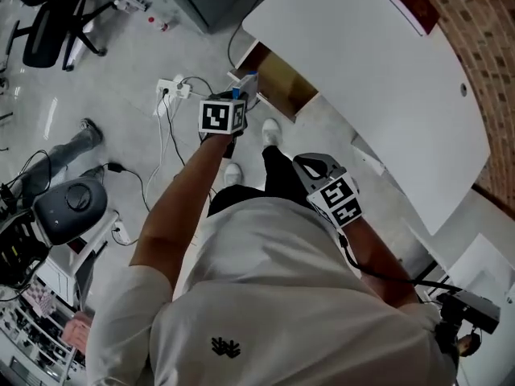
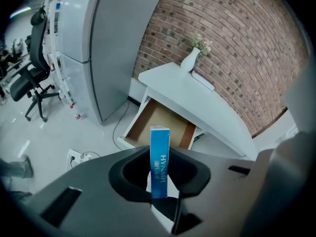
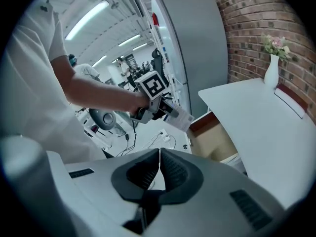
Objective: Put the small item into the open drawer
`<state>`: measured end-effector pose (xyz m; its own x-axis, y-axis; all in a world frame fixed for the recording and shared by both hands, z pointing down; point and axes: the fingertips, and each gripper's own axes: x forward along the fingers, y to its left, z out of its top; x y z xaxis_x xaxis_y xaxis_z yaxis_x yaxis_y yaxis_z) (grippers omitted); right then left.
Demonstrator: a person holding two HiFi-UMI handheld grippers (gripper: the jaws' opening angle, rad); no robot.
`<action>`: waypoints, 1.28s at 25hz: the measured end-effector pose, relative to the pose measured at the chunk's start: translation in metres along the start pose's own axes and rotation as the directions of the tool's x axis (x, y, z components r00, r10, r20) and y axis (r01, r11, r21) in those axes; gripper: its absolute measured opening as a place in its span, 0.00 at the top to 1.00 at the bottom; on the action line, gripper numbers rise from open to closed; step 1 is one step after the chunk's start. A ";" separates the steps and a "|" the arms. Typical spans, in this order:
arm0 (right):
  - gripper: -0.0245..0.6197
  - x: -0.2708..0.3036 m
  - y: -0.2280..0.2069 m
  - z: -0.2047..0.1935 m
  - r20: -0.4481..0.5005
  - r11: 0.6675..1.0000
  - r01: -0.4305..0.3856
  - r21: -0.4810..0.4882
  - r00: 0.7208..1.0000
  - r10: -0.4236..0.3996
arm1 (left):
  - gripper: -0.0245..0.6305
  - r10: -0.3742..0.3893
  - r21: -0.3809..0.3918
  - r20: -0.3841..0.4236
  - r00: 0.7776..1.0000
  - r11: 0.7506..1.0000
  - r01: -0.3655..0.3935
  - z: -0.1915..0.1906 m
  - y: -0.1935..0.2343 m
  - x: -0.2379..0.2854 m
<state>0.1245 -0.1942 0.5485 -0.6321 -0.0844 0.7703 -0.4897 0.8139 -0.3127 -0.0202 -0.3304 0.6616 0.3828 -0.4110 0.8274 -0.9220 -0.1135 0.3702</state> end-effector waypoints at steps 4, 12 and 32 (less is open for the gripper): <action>0.91 0.012 -0.033 -0.008 -0.014 1.000 -0.011 -0.001 1.000 0.011 | 0.83 0.032 -0.055 -0.021 0.999 0.998 -0.033 0.007 0.020 0.052; 0.91 0.021 -0.068 -0.024 -0.071 0.999 -0.042 0.000 0.997 0.042 | 0.83 0.050 -0.180 -0.054 0.997 0.982 -0.059 0.014 0.049 0.123; 0.91 0.056 -0.119 -0.041 -0.116 0.994 -0.064 0.085 0.991 0.074 | 0.83 0.052 -0.251 -0.129 0.990 0.964 -0.084 0.027 0.090 0.217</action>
<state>0.1725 -0.2721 0.6516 -0.5926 0.0430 0.8043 -0.4976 0.7657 -0.4076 -0.0217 -0.4541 0.8628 0.3382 -0.2963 0.8932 -0.9067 0.1517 0.3936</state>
